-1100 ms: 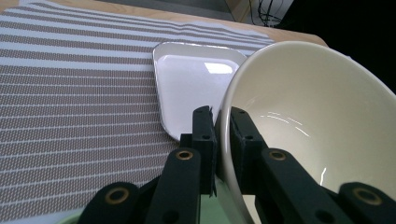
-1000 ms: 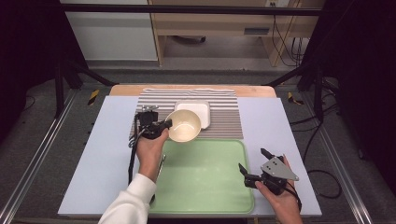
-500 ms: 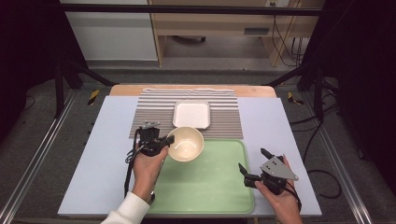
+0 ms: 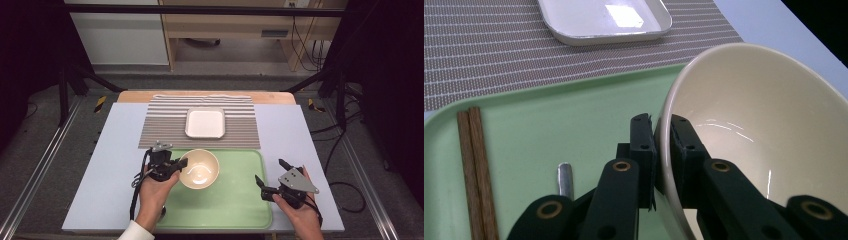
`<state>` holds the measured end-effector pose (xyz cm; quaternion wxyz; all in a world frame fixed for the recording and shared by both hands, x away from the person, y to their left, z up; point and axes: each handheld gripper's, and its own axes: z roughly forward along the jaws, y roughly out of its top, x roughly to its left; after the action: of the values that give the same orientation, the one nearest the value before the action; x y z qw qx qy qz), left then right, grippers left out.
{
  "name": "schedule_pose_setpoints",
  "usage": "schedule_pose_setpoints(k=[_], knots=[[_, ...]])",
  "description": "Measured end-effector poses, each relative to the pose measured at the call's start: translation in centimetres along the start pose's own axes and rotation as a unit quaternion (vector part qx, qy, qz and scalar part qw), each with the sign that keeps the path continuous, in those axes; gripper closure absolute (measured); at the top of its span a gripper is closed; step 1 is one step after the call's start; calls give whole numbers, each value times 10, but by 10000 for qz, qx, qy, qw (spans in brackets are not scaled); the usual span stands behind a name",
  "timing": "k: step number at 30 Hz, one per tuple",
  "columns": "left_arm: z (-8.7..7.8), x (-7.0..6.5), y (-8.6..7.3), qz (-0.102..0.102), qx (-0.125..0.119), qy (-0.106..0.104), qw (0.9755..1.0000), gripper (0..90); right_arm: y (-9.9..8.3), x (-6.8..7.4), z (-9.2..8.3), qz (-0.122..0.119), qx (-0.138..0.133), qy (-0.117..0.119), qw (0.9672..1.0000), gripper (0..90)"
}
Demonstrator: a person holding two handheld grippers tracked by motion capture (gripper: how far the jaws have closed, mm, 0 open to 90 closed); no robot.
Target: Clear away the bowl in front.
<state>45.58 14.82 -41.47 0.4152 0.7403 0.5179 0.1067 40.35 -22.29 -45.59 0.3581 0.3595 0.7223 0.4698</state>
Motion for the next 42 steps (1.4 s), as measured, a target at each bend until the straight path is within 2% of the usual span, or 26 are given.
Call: schedule_pose_setpoints(k=[9, 14, 25, 42], knots=[[-8, 5, -20, 71, 152, -37, 9999, 820, 0, 1, 0, -9, 19, -13, 10000, 79], [-10, 10, -25, 77, 212, -49, 9997, 820, 0, 1, 0, -14, 27, -15, 10000, 79], [-8, 15, -34, 71, 385, -117, 9992, 820, 0, 1, 0, -10, 33, -18, 10000, 79], [-4, 20, -37, 23, 477, -148, 9988, 819, 0, 1, 0, -10, 26, -22, 10000, 79]])
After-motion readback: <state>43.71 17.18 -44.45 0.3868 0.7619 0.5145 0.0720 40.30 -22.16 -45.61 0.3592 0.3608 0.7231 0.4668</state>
